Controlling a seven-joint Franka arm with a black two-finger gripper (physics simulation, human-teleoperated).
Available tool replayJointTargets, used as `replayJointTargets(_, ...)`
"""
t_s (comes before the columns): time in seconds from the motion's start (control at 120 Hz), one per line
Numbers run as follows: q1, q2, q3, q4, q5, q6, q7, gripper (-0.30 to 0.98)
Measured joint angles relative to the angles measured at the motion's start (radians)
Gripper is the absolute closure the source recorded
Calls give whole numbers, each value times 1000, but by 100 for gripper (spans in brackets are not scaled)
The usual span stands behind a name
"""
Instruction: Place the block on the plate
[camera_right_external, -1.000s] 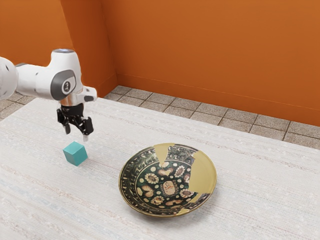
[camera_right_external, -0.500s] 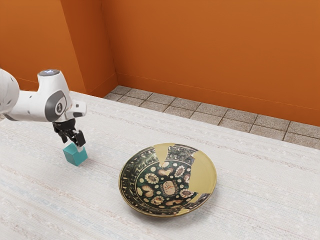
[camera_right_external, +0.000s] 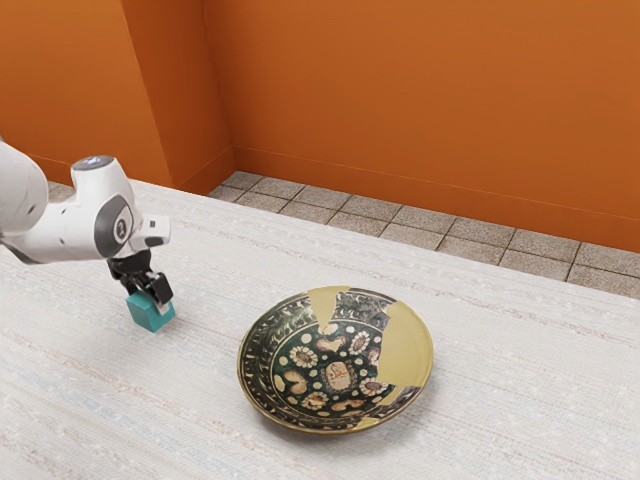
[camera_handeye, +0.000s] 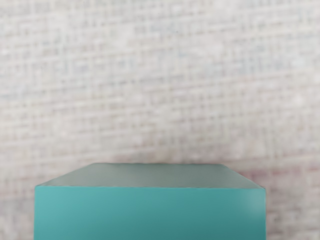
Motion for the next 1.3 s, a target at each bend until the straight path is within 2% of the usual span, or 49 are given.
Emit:
replayJointTargets(0.258, 0, -1, 0, -1, -4, 4, 12, 21)
replayJointTargets(0.767, -2, -43, -3, 1, 14, 2, 15, 31)
replayJointTargets(0.933, -17, -138, -74, 4, 34, -9, 10, 32)
replayJointTargets(1.083, -137, -200, -129, 6, 40, -44, 2, 32)
replayJointTargets(1.3, -353, -198, -151, 10, 39, -87, -33, 33)
